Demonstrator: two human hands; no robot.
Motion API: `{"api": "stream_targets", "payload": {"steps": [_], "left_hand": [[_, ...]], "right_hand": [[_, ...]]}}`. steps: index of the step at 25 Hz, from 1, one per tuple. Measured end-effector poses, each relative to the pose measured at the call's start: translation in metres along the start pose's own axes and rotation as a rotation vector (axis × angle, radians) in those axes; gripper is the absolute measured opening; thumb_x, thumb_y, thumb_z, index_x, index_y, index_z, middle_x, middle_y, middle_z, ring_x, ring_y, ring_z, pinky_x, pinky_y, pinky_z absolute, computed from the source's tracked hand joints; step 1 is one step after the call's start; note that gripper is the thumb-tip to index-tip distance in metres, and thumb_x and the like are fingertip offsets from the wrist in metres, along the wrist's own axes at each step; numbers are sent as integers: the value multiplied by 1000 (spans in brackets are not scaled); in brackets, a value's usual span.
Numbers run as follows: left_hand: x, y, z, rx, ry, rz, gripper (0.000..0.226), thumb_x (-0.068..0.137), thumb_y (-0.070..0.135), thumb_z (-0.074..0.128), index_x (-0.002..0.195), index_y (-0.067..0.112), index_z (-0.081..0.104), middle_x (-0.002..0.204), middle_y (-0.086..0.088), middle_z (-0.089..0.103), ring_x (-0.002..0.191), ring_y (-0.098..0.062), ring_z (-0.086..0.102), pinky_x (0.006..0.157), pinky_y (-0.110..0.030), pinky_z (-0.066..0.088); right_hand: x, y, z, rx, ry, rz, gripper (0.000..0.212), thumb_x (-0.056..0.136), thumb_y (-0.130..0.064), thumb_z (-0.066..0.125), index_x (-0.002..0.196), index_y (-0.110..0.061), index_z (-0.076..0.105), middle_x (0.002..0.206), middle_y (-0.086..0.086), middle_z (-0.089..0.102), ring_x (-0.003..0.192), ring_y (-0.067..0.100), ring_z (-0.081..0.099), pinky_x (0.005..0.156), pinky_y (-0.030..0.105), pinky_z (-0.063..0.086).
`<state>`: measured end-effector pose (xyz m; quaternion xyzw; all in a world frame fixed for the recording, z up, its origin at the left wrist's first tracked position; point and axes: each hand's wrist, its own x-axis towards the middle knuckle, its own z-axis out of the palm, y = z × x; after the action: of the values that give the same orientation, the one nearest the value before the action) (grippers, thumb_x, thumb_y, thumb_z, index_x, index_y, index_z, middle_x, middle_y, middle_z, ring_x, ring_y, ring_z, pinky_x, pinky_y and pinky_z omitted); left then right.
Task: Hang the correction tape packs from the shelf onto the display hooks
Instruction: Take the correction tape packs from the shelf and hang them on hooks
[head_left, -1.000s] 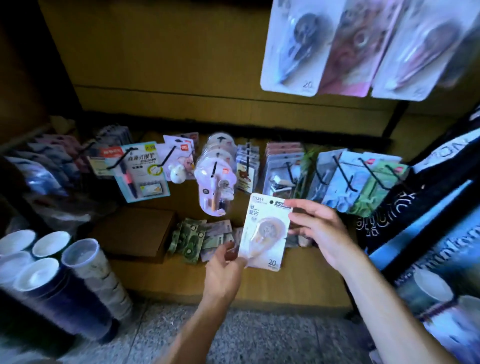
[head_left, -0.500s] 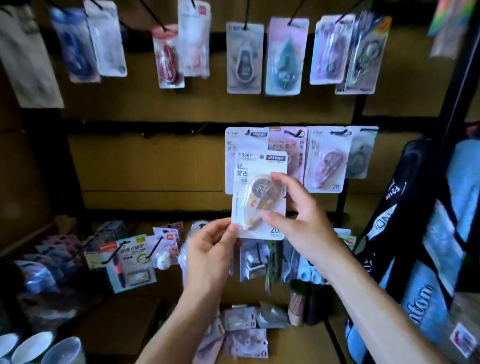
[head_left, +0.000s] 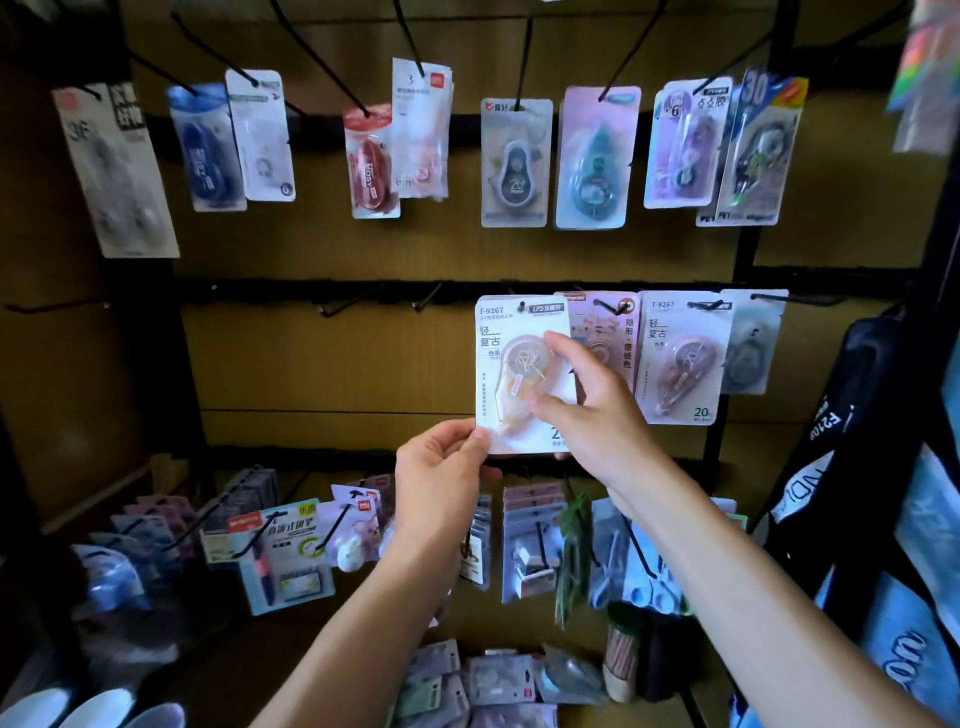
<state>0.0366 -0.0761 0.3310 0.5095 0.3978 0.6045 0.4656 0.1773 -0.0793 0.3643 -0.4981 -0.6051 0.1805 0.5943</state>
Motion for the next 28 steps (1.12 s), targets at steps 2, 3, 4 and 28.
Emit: {"api": "stream_targets", "payload": {"steps": [2,3,4,28], "left_hand": [[2,-1,1,4,5,-17,12,92,16,61,94,16,72,79,-2,73,62,-11,65,48,-14,46],[4,-2,2,11,4,-26,12,92,17,60,95,16,72,82,-2,74,62,-11,65,50,-16,47],[7,-2,2,20,0,-34,12,93,17,60,95,16,71,85,-3,74,63,-11,66,52,-18,47],[-70,-289,-175,47,404,-888,15,94,10,47,92,15,61,87,-11,67,72,-25,56,56,-27,40]], "right_hand": [[3,5,2,18,10,23,62,88,-8,64,141,-33,46,145,-11,44,132,15,44,92,43,48],[5,7,2,16,17,37,61,88,-9,64,141,-35,45,145,-10,43,132,15,44,94,46,49],[7,10,2,9,21,53,61,89,-10,63,141,-37,45,146,-10,42,132,15,43,97,48,49],[-198,250,155,-168,-33,673,18,86,-5,60,87,-22,63,87,-7,64,85,19,63,73,42,56]]}}
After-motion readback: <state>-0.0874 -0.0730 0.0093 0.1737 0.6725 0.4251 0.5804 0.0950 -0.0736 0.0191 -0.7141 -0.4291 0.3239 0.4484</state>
